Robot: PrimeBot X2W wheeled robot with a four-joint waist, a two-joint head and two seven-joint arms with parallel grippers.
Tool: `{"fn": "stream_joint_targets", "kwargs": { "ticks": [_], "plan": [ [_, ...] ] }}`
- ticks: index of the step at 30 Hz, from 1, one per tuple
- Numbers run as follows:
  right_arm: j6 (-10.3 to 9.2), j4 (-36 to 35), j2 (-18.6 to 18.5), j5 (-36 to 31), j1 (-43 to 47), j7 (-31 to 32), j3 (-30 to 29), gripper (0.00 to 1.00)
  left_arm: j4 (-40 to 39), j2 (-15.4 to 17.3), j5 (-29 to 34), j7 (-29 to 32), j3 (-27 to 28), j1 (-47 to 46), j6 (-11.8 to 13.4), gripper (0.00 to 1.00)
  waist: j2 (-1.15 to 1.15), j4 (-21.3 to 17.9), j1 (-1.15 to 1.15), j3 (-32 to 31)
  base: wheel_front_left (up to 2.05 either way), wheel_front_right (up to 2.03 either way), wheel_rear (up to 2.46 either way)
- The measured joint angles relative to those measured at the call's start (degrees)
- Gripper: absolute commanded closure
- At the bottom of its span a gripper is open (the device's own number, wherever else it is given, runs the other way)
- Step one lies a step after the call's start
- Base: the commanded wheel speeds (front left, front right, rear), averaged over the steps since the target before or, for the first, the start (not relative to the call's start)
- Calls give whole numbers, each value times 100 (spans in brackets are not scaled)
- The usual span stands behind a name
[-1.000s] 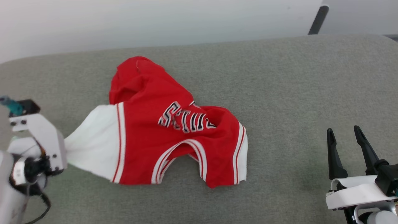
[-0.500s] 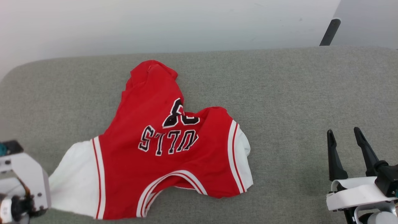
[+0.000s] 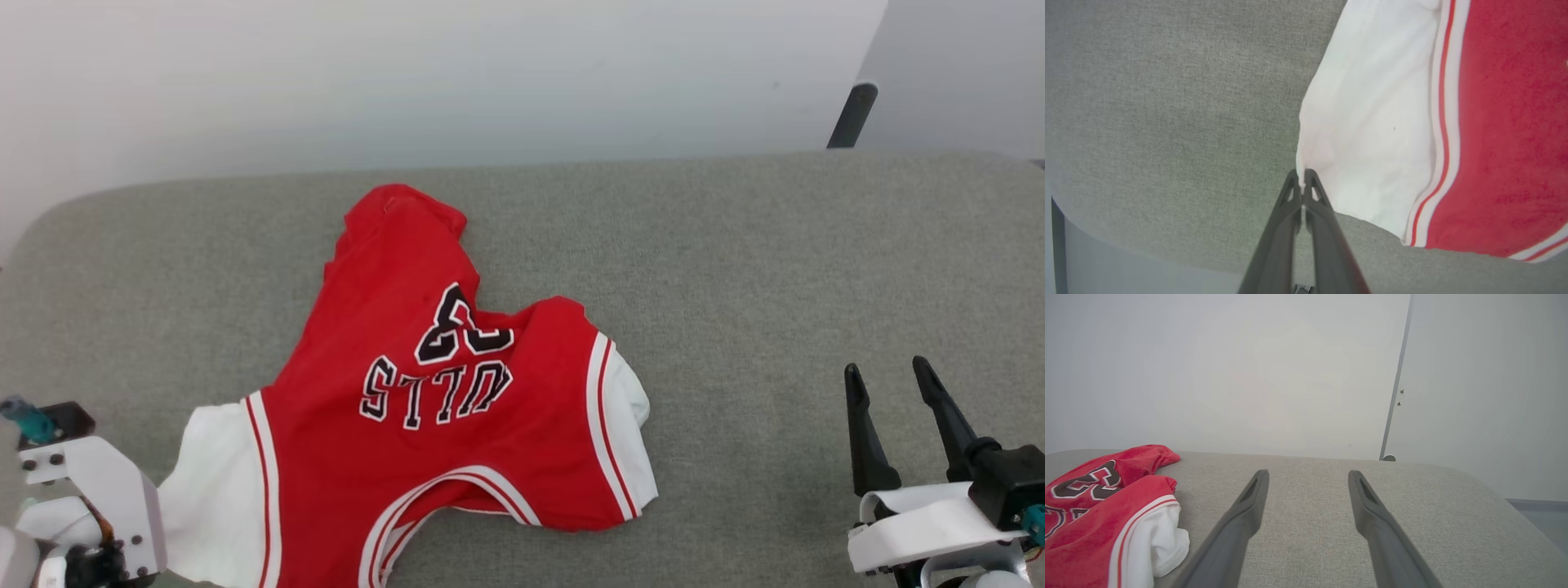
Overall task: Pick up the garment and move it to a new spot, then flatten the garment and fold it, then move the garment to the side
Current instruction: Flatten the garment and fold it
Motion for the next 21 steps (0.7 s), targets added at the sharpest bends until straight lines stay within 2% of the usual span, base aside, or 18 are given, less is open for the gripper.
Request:
{"fn": "stream_joint_targets", "kwargs": {
  "ticks": [5,9,15,21],
  "plan": [
    [0,96,-60,32,104,0,101,0,-20,-63,-40,-261,-5,8,-172,0,0,50,0,-239,0,0,0],
    [0,152,-112,65,148,0,194,0,-240,-124,-12,-724,7,79,-371,0,0,122,0,-458,0,0,0],
    [0,349,-207,214,239,0,338,0,-694,-390,196,-2048,24,227,-804,0,0,337,0,-704,0,0,0],
    [0,412,-267,288,303,47,389,0,-847,-756,489,-3553,46,520,-1051,0,0,606,0,-894,0,0,0]
  ]
}}
